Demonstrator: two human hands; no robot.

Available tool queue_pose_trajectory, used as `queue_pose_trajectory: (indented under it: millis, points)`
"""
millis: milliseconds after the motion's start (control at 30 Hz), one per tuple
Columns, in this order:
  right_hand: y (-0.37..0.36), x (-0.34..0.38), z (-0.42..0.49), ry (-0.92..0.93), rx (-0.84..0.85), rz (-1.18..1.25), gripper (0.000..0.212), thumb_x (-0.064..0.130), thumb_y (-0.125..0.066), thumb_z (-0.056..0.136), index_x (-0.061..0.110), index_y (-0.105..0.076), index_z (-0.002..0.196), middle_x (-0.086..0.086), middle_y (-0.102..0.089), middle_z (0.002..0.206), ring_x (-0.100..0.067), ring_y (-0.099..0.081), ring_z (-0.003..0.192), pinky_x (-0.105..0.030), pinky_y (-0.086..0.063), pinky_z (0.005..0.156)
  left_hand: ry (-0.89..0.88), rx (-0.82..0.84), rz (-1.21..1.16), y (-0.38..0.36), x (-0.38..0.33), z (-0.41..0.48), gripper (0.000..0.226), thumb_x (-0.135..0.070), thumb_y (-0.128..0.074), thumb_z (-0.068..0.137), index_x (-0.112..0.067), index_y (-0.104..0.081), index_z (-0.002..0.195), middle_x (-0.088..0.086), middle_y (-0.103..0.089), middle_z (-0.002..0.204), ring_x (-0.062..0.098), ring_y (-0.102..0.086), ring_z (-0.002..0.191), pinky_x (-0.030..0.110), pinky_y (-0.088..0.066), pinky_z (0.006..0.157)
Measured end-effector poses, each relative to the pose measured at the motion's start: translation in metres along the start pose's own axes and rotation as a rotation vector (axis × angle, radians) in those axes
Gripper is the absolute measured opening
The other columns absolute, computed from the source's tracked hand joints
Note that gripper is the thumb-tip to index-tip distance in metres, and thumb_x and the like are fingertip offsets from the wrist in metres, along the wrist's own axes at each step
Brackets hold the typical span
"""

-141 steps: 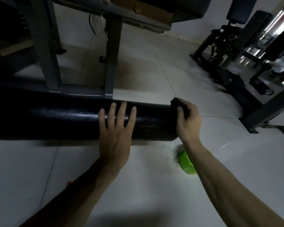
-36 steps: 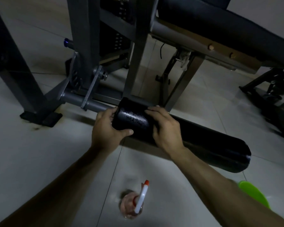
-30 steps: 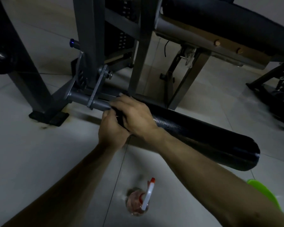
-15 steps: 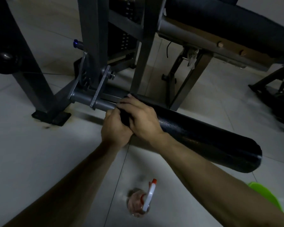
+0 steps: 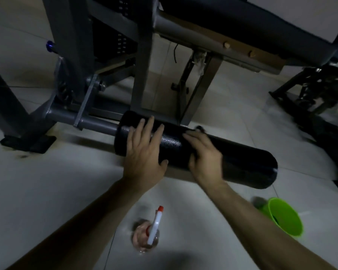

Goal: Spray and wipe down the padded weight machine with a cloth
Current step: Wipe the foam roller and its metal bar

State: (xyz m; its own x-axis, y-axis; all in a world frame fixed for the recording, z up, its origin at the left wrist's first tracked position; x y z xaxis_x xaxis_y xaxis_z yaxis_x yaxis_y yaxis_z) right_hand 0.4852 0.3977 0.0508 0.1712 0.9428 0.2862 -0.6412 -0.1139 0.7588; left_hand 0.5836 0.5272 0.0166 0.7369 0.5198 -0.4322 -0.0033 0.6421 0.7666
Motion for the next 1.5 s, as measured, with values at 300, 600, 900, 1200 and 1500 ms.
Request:
queue_pose_trajectory:
  millis: [300,600,900,1200,1500]
  points:
    - [0.023,-0.051,-0.03,0.229,0.026,-0.11,0.051,-0.012,-0.063,0.087,0.006,-0.067,0.134,-0.011,-0.059,0.146,-0.03,-0.046,0.146,-0.048,-0.044,0.114,-0.185,0.041,0.062,-0.03,-0.064,-0.001,0.119,-0.024,-0.09,0.061,-0.01,-0.024,0.16,0.013,-0.023,0.167,0.032,-0.022,0.153,0.05,-0.018,0.126]
    - [0.134,-0.198,-0.104,-0.247,-0.09,-0.145,0.075,-0.022,-0.059,0.068,0.013,-0.068,0.135,0.0,-0.057,0.149,-0.021,-0.052,0.14,-0.038,-0.045,0.115,-0.332,0.139,0.144,-0.092,-0.142,0.01,0.092,-0.018,-0.089,0.064,-0.021,-0.05,0.148,0.005,-0.041,0.16,0.031,-0.035,0.147,0.052,-0.019,0.124]
    - [0.099,-0.068,-0.072,-0.285,-0.136,0.566,0.055,-0.001,-0.057,0.101,0.011,-0.044,0.153,0.002,-0.054,0.151,-0.009,-0.047,0.142,-0.028,-0.037,0.119,0.021,-0.025,-0.591,-0.026,-0.118,0.009,0.03,-0.03,-0.051,0.099,-0.025,-0.072,0.12,-0.009,-0.073,0.119,0.01,-0.065,0.114,0.038,-0.054,0.094]
    - [-0.008,0.015,-0.099,-0.227,0.556,0.829,0.086,0.007,-0.064,0.096,0.033,-0.017,0.164,0.017,-0.025,0.168,-0.007,-0.014,0.158,-0.046,-0.017,0.13,1.245,0.225,-1.44,-0.064,-0.023,-0.096,0.045,-0.047,-0.064,0.084,-0.012,-0.076,0.108,0.015,-0.077,0.095,0.028,-0.074,0.083,0.038,-0.057,0.075]
    - [-0.132,-0.005,-0.235,-0.538,0.851,0.729,0.128,0.032,-0.095,0.073,0.046,-0.003,0.16,0.015,-0.019,0.166,0.02,-0.038,0.127,0.0,-0.041,0.091,1.449,0.055,-1.281,-0.045,0.089,-0.124,0.026,-0.034,-0.055,0.096,-0.011,-0.065,0.101,0.013,-0.063,0.096,0.025,-0.062,0.069,0.025,-0.048,0.039]
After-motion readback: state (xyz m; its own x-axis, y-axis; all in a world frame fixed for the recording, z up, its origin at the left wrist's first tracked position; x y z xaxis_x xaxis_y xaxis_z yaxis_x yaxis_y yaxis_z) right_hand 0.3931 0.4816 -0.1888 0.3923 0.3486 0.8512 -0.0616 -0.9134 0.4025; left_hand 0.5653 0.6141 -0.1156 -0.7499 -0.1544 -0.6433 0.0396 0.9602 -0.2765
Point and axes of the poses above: each hand's wrist, its own z-axis towards the middle knuckle, its own y-axis out of the back of the hand, x = y × z, the point moved 9 cm from there along z, towards the middle knuckle
